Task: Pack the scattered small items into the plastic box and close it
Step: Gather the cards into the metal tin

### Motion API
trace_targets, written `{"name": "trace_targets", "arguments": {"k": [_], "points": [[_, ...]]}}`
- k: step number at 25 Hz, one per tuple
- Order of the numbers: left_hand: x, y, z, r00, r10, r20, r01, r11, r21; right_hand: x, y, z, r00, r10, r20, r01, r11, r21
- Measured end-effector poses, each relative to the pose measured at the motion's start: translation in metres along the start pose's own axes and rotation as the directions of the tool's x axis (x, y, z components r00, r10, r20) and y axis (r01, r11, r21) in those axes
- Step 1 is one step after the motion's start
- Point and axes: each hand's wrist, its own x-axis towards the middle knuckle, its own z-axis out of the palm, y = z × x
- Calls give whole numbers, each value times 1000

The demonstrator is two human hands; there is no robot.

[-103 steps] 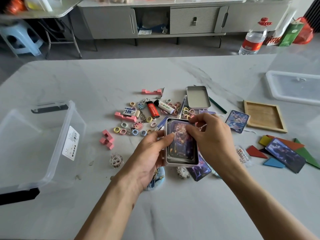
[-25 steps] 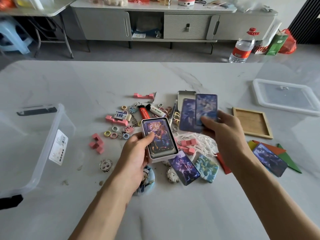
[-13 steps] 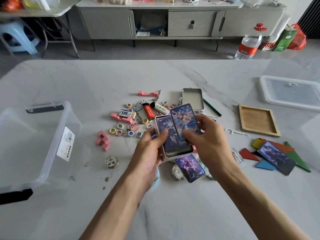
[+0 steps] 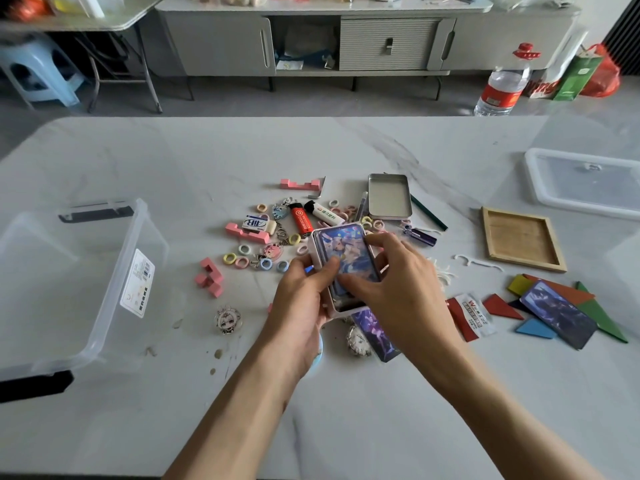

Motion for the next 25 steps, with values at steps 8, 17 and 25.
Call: {"name": "trace_targets", "arguments": {"k": [8, 17, 25], "points": [[-1, 2, -3, 999, -10, 31, 9, 1000, 22, 3, 12, 0, 987, -149, 55, 155, 981, -116], [-3, 1, 3, 1000, -17, 22, 16, 998, 54, 6, 20, -4, 959, -212, 190, 223, 974, -41], [-21, -12, 22, 1000, 12, -17, -12, 999, 31, -7, 118, -111, 952, 236, -196, -303, 818, -488]]}}
